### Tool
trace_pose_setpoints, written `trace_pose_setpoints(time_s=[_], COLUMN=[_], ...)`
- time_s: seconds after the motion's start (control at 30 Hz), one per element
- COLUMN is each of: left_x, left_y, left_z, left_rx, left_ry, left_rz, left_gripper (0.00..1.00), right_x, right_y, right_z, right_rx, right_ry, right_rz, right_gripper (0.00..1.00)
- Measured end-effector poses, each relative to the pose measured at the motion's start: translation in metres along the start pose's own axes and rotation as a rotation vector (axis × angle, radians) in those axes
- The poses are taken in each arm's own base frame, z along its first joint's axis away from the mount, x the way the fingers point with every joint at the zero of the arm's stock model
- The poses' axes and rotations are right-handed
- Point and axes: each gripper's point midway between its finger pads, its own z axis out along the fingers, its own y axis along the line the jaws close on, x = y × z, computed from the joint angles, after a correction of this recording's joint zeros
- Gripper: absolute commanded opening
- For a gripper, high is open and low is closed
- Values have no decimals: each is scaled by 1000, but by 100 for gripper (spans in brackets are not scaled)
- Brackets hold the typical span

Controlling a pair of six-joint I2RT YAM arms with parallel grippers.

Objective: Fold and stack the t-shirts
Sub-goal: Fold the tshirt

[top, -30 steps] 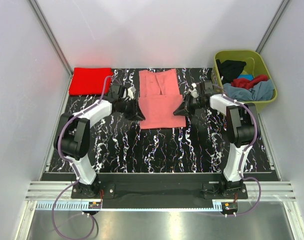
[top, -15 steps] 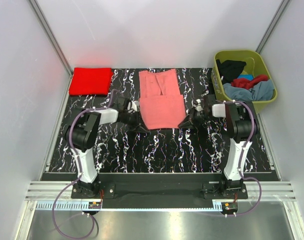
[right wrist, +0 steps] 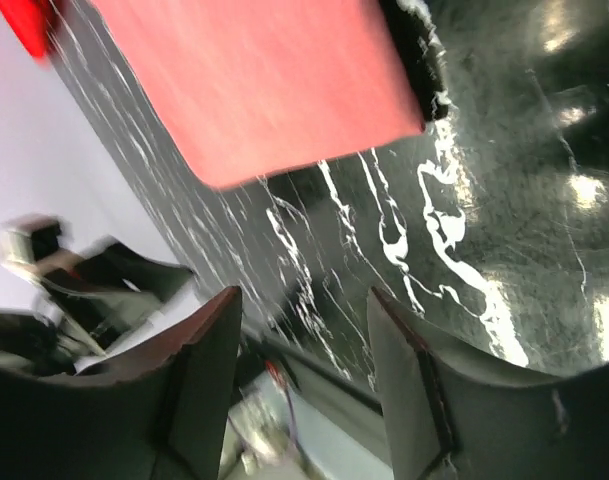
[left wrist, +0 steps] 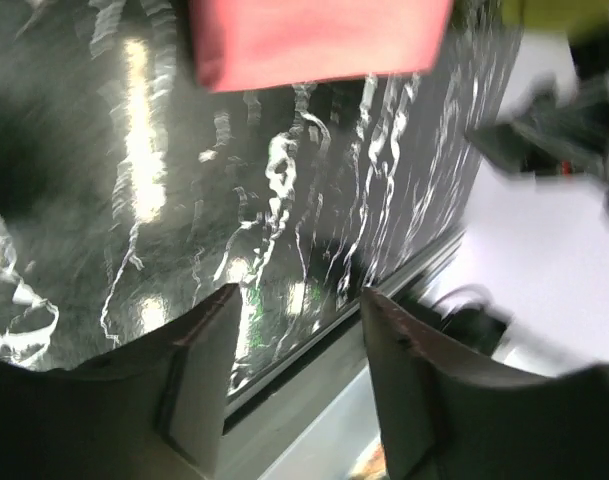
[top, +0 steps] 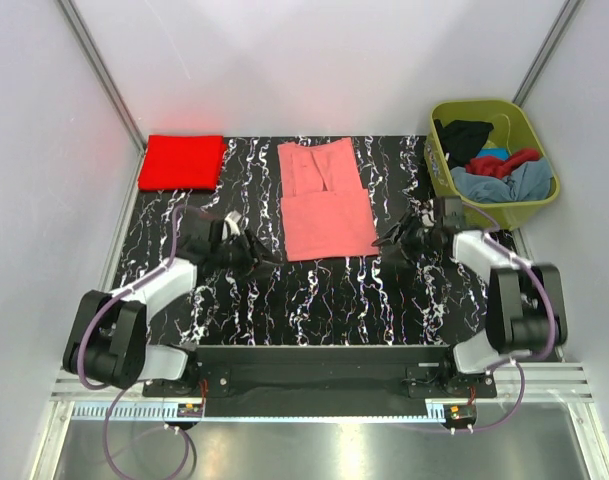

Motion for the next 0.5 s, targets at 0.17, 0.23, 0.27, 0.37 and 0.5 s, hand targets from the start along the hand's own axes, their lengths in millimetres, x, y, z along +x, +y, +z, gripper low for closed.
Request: trace_pose_setpoints(time_s=[0.17, 0.23, 0.27, 0.37, 0.5], left_x=[5, 8, 8, 11, 4], left_y=[28, 31, 29, 26, 40], left_z=[16, 28, 34, 55, 70], left_rx=[-56, -82, -86, -104, -151], left_ry=[-102, -134, -141, -151, -193], left_rz=[-269, -331, -343, -393, -489], left_gripper=[58, 58, 57, 53, 48], right_x=[-4, -5, -5, -1, 3], right_y=[-10, -15, -16, -12, -13], right_z=[-14, -11, -8, 3, 16], right_rx=[37, 61, 75, 92, 108], right_ry=[-215, -255, -271, -290, -305], right_rz=[98, 128, 136, 126, 132], right_gripper=[57, 56, 56, 55, 54])
